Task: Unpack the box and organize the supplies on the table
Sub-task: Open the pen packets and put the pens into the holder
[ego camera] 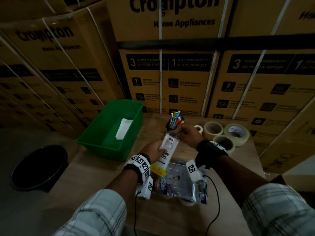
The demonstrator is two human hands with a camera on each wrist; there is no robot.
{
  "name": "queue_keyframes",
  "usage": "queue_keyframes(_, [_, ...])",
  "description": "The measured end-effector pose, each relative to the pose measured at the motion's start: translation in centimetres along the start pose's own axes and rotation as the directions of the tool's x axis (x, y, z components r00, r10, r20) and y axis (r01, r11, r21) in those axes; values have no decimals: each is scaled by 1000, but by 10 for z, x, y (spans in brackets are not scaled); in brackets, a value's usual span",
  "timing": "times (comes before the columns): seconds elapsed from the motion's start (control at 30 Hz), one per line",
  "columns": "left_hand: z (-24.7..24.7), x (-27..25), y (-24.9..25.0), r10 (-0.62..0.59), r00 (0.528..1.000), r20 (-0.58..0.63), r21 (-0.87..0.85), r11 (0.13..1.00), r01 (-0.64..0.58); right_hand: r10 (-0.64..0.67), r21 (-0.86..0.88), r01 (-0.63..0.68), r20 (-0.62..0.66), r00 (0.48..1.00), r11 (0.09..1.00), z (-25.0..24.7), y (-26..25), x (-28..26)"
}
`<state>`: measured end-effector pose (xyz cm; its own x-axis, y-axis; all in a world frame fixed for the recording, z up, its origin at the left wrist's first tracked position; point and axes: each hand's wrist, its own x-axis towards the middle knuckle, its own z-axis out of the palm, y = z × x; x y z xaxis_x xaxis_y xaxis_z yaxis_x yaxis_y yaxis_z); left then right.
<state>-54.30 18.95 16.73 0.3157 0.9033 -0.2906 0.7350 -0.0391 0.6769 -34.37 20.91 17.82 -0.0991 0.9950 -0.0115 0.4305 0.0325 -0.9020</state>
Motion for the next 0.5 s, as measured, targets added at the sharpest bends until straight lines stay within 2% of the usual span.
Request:
queue_keyframes(0.1, [-5, -10, -4, -4, 999, -50, -36, 999, 2, -45, 4, 45, -22, 999, 999, 3, -13, -18])
queue_keyframes(0.2, [-12, -22, -11, 6, 994, -105, -37, 999, -10, -107, -104, 108, 16, 994, 989, 12, -27, -40])
queue_keyframes(0.3, [-18, -39, -21, 49, 985, -166, -8, 999, -51, -93, -209, 104, 61, 994, 972, 30, -51, -69])
queue_keyframes(0.4, [-20, -60, -33, 67, 985, -161, -62, 995, -77, -69, -298, 95, 94, 993, 950, 54, -59, -87])
queue_keyframes(0.5, [-15, -78, -48, 84, 987, -137, -96, 991, -98, -97, -370, 109, 50, 994, 923, 78, -56, -100])
